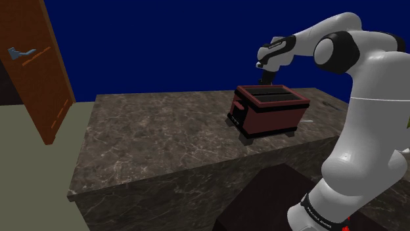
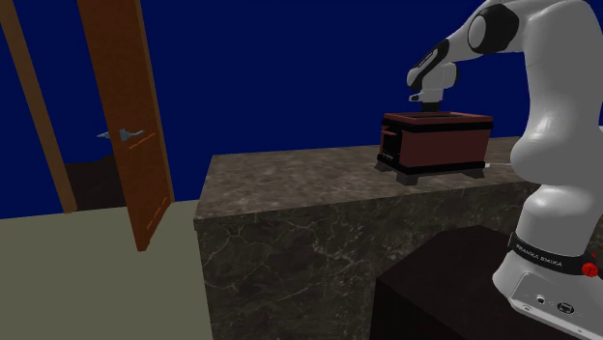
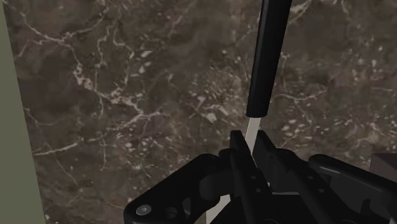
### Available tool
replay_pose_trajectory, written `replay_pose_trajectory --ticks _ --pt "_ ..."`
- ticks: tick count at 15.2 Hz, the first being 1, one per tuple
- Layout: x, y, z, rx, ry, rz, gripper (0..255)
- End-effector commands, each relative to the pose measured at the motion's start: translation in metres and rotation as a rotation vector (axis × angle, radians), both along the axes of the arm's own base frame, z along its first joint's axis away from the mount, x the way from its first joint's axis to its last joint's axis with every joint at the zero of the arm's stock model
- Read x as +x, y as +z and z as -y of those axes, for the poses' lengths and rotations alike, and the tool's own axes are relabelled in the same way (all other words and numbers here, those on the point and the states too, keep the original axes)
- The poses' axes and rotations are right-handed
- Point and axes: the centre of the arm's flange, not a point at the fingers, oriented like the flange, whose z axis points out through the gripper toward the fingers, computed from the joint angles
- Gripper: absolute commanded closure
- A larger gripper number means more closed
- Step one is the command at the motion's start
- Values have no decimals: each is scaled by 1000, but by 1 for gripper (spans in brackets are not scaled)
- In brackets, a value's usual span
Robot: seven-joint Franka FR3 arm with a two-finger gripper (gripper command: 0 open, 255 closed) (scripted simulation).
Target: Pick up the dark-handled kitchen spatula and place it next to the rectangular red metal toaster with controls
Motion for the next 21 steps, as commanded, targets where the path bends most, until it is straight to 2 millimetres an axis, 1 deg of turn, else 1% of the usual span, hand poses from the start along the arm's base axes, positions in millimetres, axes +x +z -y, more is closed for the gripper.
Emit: replay_pose_trajectory --ticks 1,7,15,16,21 --pt "0 -9 -1 0 0 0 255" --pt "0 -43 -1 0 0 0 255" --pt "0 -43 -1 0 0 0 255" --pt "0 -43 -1 0 0 0 0" --pt "0 -43 -1 0 0 0 0"
